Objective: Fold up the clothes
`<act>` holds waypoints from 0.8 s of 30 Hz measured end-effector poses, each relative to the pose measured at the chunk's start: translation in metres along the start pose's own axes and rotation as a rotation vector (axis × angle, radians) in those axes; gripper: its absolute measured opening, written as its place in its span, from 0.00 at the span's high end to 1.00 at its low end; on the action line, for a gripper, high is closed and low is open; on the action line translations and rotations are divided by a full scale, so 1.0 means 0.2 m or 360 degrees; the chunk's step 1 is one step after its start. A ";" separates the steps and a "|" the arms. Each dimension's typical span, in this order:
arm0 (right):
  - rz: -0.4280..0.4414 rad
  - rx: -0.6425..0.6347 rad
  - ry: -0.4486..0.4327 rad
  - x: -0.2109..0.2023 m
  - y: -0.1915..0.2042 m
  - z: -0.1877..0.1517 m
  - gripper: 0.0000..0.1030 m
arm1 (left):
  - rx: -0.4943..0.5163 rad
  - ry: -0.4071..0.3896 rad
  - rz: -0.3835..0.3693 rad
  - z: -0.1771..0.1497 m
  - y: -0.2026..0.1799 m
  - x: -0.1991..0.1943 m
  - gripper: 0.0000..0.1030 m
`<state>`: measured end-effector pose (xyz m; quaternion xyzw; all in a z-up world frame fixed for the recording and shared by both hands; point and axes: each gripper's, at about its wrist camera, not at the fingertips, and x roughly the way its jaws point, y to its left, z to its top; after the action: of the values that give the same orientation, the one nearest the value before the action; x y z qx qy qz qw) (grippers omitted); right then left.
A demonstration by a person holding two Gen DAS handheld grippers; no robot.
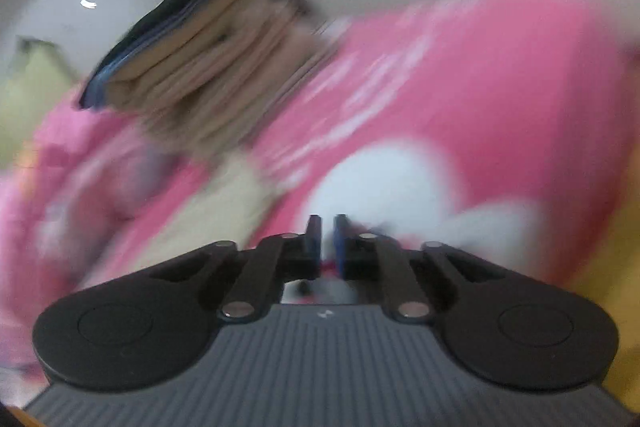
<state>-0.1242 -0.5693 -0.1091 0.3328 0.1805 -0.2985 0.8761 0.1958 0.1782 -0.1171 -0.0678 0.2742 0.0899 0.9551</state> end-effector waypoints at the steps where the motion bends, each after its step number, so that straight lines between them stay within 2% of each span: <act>1: -0.0025 -0.0113 -0.0059 -0.08 0.06 -0.01 0.78 | 0.0001 0.0001 -0.0002 0.00 0.00 0.00 0.26; 2: -0.0019 -0.0216 -0.0102 -0.15 0.12 -0.02 0.73 | 0.0003 0.0002 -0.0003 0.00 0.00 0.00 0.26; 4: 0.0249 -0.0349 -0.0043 -0.22 0.33 -0.09 0.70 | 0.0003 0.0001 -0.0007 0.00 0.00 0.00 0.25; 5: 0.0425 -0.0451 0.0026 -0.25 0.48 -0.15 0.64 | -0.0002 -0.0002 -0.0013 0.00 0.00 0.00 0.25; 6: 0.0598 -0.0554 0.0101 -0.27 0.63 -0.21 0.53 | -0.0010 -0.0005 -0.0020 0.00 0.01 0.00 0.25; 7: 0.0759 -0.0660 0.0196 -0.29 0.79 -0.29 0.49 | -0.0020 -0.0010 -0.0030 0.00 0.01 -0.01 0.25; 11: 0.1295 -0.1041 0.0604 -0.39 1.40 -0.69 0.46 | -0.0069 -0.0028 -0.0080 -0.01 0.04 -0.01 0.24; 14: 0.1596 -0.1356 0.0843 -0.55 1.74 -1.04 0.45 | -0.0095 -0.0037 -0.0122 -0.01 0.06 -0.02 0.22; 17: 0.1722 -0.1694 0.0901 -0.70 1.94 -1.34 0.42 | -0.0103 -0.0040 -0.0142 -0.01 0.06 -0.02 0.21; 19: 0.1713 -0.1867 0.0881 -0.73 2.03 -1.44 0.42 | -0.0107 -0.0042 -0.0153 -0.01 0.06 -0.02 0.20; 21: 0.1695 -0.1944 0.0853 -0.72 2.08 -1.50 0.42 | -0.0112 -0.0044 -0.0163 -0.01 0.07 -0.02 0.19; 24: 0.1652 -0.2050 0.0723 -0.73 2.10 -1.55 0.42 | -0.0124 -0.0049 -0.0176 -0.01 0.07 -0.02 0.19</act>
<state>0.0001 -0.0443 -0.0550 -0.1374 0.3108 0.3748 0.8626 0.1882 0.1910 -0.1186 -0.1185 0.2516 0.0486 0.9593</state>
